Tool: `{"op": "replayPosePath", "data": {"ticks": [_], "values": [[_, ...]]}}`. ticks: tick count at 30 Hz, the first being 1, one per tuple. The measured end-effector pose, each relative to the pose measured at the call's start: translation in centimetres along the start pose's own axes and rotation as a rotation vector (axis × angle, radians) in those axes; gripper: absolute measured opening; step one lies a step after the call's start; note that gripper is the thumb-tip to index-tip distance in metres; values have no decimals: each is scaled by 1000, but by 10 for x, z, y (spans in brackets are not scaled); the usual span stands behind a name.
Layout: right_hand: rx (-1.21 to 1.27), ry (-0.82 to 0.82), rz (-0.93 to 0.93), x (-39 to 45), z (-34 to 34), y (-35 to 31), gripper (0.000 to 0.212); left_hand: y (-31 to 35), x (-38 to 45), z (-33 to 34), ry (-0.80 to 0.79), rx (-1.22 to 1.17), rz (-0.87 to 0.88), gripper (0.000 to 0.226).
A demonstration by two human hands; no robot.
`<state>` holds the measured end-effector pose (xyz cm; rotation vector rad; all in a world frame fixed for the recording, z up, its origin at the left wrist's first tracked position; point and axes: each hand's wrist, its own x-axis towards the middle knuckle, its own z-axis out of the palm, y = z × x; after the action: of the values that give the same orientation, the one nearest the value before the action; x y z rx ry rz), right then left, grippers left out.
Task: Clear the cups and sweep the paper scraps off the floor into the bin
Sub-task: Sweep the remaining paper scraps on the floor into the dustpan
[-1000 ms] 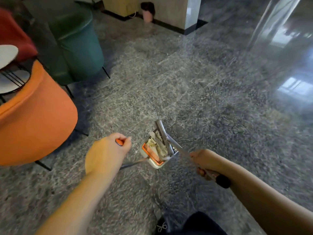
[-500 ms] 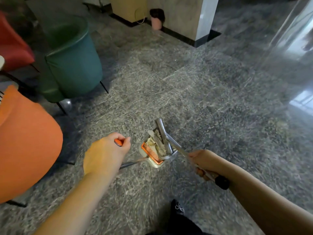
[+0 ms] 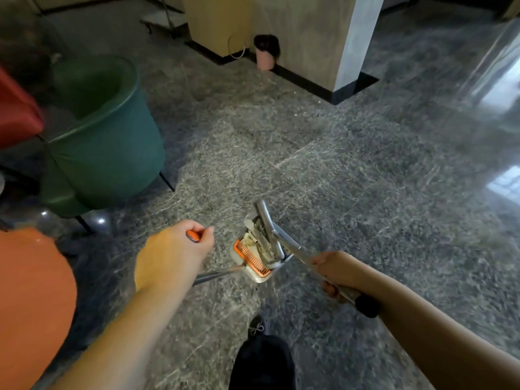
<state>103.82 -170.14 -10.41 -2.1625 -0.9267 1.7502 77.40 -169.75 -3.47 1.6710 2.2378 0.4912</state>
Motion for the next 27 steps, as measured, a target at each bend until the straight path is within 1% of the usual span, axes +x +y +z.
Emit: {"op": "replayPosePath", "data": {"ticks": [3,5,7,9,12,15,18,21,23,25,27], "values": [[-27,24,15,43,-13,-51,30,19,68,4,1,2,21,26],[-40,42,17,69,-24,-85,29,32,112,5,-15,-1,28,25],[9,35,40,91,-37,-118,27,48,154,7,-22,-13,39,24],[-5,-1,47,110,-48,-149,28,62,191,9,-9,-18,40,24],[-71,8,1,145,-67,-189,33,83,246,18,-3,-4,42,23],[-93,3,-30,187,-88,-232,28,109,303,31,8,-6,38,25],[-32,8,19,233,-117,-280,23,139,361,49,16,15,29,25],[-49,-16,7,284,-154,-334,27,178,425,65,32,16,18,24],[-58,-26,17,311,-179,-373,23,201,466,72,36,20,18,25],[-57,-27,18,323,-193,-401,21,217,491,72,42,28,23,26],[-63,-15,-12,345,-213,-434,27,236,527,76,51,24,21,25]]}}
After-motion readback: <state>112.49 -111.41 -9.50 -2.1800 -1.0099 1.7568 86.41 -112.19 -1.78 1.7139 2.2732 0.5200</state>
